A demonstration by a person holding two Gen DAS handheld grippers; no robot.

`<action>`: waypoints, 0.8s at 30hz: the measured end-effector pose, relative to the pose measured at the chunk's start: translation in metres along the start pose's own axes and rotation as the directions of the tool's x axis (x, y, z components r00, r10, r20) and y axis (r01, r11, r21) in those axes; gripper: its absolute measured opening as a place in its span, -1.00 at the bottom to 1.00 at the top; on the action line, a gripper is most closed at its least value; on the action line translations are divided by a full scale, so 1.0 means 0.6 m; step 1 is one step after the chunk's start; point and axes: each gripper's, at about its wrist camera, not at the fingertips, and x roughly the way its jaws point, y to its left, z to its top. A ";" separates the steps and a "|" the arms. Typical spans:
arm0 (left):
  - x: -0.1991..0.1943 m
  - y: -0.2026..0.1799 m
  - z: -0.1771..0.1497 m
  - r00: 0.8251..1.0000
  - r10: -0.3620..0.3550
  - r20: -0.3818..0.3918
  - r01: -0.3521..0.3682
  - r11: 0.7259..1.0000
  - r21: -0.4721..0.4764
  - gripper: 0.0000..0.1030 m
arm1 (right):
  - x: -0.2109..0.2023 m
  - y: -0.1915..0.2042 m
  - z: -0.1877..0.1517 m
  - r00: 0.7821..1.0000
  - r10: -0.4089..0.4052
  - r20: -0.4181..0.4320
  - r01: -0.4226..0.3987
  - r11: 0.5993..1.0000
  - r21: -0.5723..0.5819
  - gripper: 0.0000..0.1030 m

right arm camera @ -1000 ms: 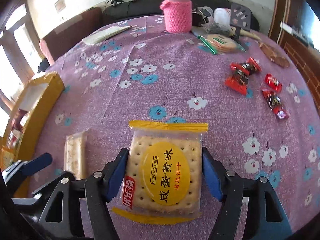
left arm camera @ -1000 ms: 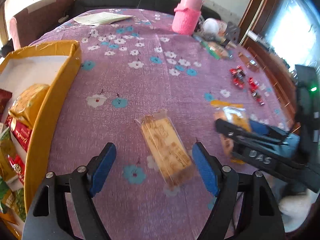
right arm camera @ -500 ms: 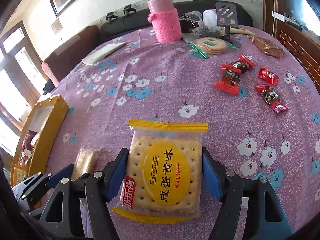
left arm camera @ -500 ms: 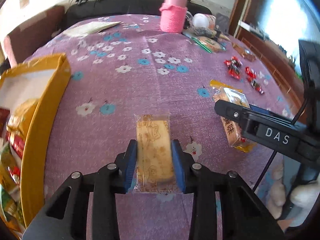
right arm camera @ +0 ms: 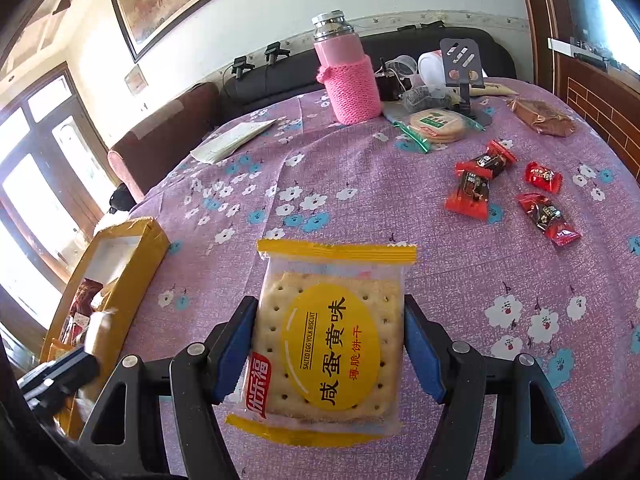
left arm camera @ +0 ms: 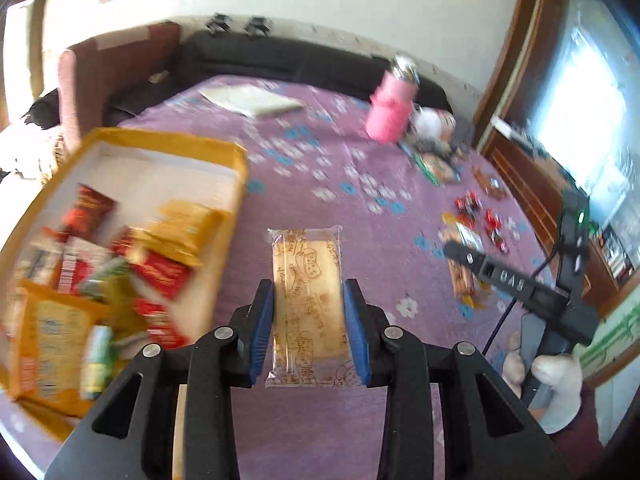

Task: Organize snacks
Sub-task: 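Carry the cake bar and cracker pack into the tray while opening both grippers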

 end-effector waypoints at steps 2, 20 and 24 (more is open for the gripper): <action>-0.028 0.031 0.006 0.998 0.035 0.043 -0.033 0.999 -0.027 -0.38 | -0.002 0.008 -0.003 1.000 -0.002 0.015 0.002 1.000 -0.017 0.38; -0.081 0.268 0.054 0.986 0.138 0.098 -0.112 0.965 -0.235 -0.37 | -0.055 0.334 0.053 0.969 0.245 -0.036 -0.246 0.932 -0.266 0.37; -0.047 0.294 0.058 0.989 0.136 0.056 -0.118 0.961 -0.251 -0.37 | 0.019 0.427 0.046 0.964 0.233 -0.131 -0.263 0.912 -0.314 0.37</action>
